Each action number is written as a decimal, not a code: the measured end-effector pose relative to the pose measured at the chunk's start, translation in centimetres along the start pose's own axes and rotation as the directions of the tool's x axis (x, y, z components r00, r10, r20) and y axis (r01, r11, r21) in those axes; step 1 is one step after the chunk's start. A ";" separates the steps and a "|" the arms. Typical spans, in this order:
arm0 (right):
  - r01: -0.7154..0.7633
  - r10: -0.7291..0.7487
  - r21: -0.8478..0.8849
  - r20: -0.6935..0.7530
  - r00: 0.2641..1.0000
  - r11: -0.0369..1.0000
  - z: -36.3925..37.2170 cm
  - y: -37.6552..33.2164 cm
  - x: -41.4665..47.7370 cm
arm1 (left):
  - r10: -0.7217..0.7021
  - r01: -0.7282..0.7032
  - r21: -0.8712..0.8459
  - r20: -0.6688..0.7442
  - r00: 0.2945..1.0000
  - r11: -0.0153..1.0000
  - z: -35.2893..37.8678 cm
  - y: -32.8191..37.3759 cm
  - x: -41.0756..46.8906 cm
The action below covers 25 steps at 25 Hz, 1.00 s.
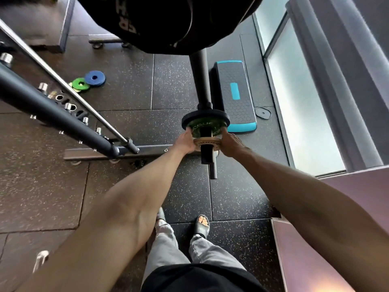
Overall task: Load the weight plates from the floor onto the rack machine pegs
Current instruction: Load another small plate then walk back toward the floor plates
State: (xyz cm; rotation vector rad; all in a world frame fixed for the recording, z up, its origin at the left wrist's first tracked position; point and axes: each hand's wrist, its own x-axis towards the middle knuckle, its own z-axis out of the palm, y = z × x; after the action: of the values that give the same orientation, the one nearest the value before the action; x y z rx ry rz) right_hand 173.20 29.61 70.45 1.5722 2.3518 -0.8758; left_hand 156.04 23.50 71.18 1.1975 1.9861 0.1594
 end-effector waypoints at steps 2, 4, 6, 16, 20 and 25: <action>0.038 -0.037 -0.025 0.034 0.999 0.999 0.2 -0.5 0.0 | 0.013 -0.012 0.056 -0.018 1.000 0.998 -0.6 0.3 0.0; 0.118 -0.128 -0.109 -0.089 0.988 0.987 0.4 -1.4 -0.8 | 0.032 -0.031 0.051 -0.028 0.999 0.998 -0.9 -0.5 -0.4; 0.245 -0.307 -0.247 -0.257 0.916 0.938 0.2 -3.3 -1.5 | 0.018 -0.015 0.052 -0.049 0.999 0.999 -1.0 -2.3 -1.1; 0.691 -0.617 -0.376 0.314 0.722 0.618 7.7 -26.0 -1.2 | -0.324 0.319 -0.061 -0.236 0.916 0.946 -6.1 -22.8 -11.9; 0.824 -0.600 -0.380 0.565 0.567 0.420 16.0 -37.6 -4.1 | -0.571 0.517 -0.264 -0.207 0.794 0.814 -5.9 -34.4 -20.5; 0.951 -0.572 -0.276 0.762 0.304 0.139 26.7 -50.0 -9.9 | -0.760 0.616 -0.509 -0.124 0.639 0.601 -4.0 -46.5 -30.3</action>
State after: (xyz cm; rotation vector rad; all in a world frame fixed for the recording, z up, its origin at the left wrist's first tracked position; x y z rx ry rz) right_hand 128.42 -6.49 71.88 -0.4074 2.4781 -0.2352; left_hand 128.35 -24.78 68.88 0.0332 2.4058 0.3827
